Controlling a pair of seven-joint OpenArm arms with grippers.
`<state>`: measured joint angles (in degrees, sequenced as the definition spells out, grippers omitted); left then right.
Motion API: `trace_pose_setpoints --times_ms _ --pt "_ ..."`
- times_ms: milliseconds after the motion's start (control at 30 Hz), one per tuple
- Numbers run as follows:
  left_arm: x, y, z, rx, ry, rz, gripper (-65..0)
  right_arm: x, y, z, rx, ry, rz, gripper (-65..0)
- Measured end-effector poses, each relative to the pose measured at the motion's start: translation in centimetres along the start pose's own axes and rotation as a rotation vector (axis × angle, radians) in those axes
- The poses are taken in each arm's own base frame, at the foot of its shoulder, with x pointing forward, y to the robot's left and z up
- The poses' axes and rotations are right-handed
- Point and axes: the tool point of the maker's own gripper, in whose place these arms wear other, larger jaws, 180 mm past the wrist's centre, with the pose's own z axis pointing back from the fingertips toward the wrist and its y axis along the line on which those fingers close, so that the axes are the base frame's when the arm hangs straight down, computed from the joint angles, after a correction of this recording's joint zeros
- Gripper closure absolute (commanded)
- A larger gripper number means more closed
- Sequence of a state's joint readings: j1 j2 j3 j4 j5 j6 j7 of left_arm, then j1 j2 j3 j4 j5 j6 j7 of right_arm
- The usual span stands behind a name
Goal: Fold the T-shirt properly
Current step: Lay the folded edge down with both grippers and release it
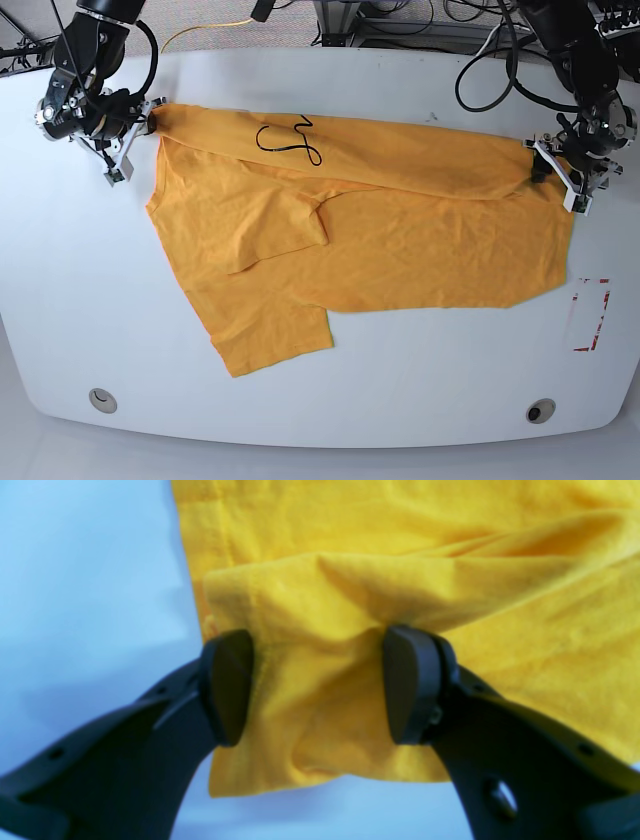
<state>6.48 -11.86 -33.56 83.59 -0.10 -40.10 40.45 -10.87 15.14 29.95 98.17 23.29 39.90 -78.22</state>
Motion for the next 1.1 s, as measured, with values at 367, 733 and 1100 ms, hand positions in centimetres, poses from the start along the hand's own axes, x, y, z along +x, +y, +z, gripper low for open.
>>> trace_pose_setpoints --times_ms 367,733,1100 --pt "-1.5 -0.5 1.9 0.009 0.030 -0.099 -37.8 -0.1 -0.8 0.6 -0.024 -0.018 0.016 -17.9" --pt "1.2 1.4 7.3 0.178 0.054 -0.175 -37.8 3.8 3.7 3.5 0.052 -0.186 0.084 -17.9" --pt "-0.7 -0.1 6.0 0.128 0.096 -0.136 -37.8 5.3 10.3 1.5 0.214 -0.215 0.103 -17.6"
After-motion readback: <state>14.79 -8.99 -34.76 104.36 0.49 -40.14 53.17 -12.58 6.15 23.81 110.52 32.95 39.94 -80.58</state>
